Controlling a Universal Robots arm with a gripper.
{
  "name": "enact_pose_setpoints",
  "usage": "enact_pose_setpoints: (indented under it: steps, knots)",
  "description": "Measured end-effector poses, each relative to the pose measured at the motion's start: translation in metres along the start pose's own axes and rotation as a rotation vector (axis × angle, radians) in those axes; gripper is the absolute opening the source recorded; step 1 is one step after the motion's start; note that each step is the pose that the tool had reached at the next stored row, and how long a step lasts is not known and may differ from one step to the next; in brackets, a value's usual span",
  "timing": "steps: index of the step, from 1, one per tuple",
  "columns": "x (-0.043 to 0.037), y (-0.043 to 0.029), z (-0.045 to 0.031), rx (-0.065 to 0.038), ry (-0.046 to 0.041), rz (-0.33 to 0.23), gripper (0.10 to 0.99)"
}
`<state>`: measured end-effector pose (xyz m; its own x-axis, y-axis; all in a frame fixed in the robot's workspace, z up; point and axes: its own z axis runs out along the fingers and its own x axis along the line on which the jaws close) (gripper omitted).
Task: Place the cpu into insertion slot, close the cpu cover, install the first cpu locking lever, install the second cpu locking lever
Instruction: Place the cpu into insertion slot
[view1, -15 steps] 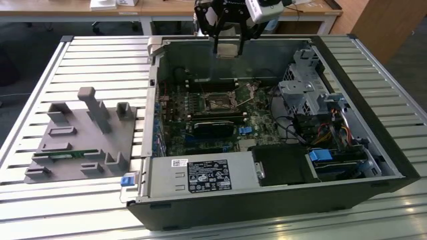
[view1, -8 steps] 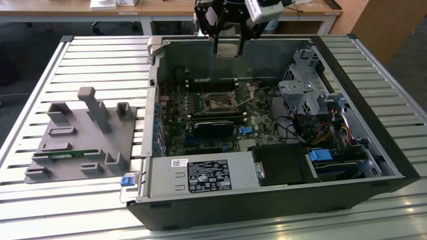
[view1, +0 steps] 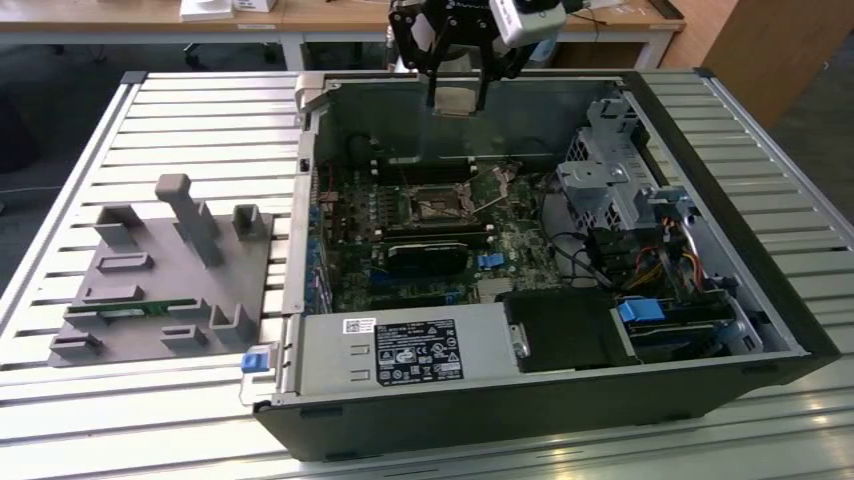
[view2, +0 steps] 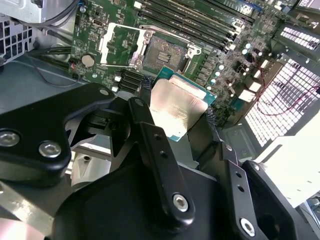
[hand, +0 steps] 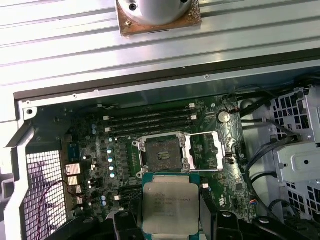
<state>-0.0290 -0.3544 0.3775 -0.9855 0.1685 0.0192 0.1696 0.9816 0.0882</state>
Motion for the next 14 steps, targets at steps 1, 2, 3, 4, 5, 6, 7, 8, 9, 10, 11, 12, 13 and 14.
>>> enact_pose_setpoints:
  steps: [1,2,3,4,5,6,7,8,9,10,11,12,13,14]
  knots:
    - [0.0000,0.0000,0.0000,0.000,-0.0001,0.001,0.541]
    - [0.0000,0.0000,0.0000,0.000,-0.0002,0.002,0.541]
    - [0.0000,0.0000,0.0000,0.000,-0.0003,0.003,0.541]
    - [0.0000,0.0000,0.0000,0.000,-0.0004,0.004,0.541]
    - [0.0000,0.0000,0.0000,0.000,-0.0005,0.005,0.541]
    - [0.0000,0.0000,0.0001,0.000,-0.0006,0.006,0.541]
    - [0.0000,0.0000,0.0001,0.000,-0.0007,0.007,0.541]
    - [0.0000,0.0000,0.0000,0.000,-0.0008,0.009,0.541]
    - [0.0000,0.0000,0.0000,0.000,-0.0009,0.010,0.541]
    - [0.0000,0.0000,0.0000,0.000,-0.0010,0.011,0.541]
    - [0.0000,0.0000,0.0000,0.000,-0.0010,0.012,0.541]
    - [0.0000,0.0000,0.0000,0.000,-0.0011,0.013,0.541]
    - [0.0000,0.0000,0.0000,0.000,-0.0012,0.014,0.541]
    - [0.0000,0.0000,0.0000,0.000,-0.0013,0.015,0.541]
